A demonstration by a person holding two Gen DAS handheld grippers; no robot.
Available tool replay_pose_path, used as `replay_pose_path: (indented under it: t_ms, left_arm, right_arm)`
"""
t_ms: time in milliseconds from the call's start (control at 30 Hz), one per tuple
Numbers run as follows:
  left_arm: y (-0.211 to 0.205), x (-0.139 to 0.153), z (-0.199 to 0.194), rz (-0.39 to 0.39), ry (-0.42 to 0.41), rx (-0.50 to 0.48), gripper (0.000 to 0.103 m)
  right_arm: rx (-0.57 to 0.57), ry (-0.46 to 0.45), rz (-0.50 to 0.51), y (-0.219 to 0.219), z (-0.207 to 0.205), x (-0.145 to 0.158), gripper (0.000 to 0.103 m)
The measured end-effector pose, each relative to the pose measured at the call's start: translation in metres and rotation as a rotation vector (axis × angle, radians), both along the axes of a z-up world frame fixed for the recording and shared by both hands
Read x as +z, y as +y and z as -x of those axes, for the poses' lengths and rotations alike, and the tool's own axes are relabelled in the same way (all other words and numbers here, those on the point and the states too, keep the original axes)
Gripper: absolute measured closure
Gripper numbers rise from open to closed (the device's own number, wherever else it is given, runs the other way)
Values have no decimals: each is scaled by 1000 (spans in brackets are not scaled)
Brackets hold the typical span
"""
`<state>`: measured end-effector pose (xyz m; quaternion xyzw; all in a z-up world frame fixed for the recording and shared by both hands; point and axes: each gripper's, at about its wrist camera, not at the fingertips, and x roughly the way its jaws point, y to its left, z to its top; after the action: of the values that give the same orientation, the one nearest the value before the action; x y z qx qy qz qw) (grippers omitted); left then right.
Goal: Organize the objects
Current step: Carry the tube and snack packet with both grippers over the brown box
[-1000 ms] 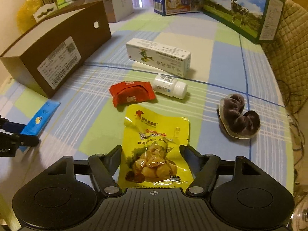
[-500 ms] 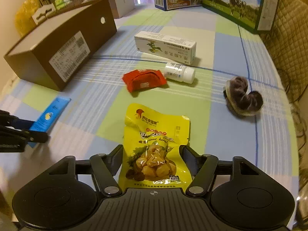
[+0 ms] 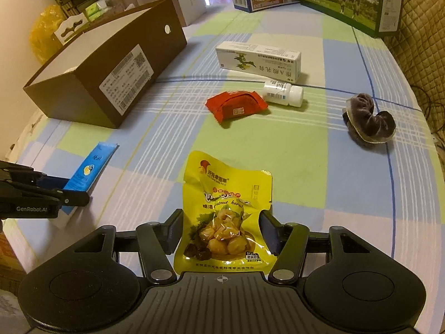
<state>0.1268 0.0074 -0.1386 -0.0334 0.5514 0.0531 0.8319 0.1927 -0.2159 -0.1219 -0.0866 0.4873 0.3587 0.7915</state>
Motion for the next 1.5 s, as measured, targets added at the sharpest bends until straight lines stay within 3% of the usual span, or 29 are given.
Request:
replay_pose_path:
  t_ms: [267,767,1167,1500]
  left_arm:
    - [0,6,3,-4,-25,-24,70]
    - [31,56,32,12,-120,-5,70]
    - [74,112,43,-3,-228,22,70]
    - [118,137,31,-20,-289,21,70]
  right_arm:
    - [-12,4,-8,3,5,3,48]
    - [32,-16,-95,31,17,42,48]
    - [133,-55,-225,91,30,95,48]
    - [188,-60,-305,164,25,117,48]
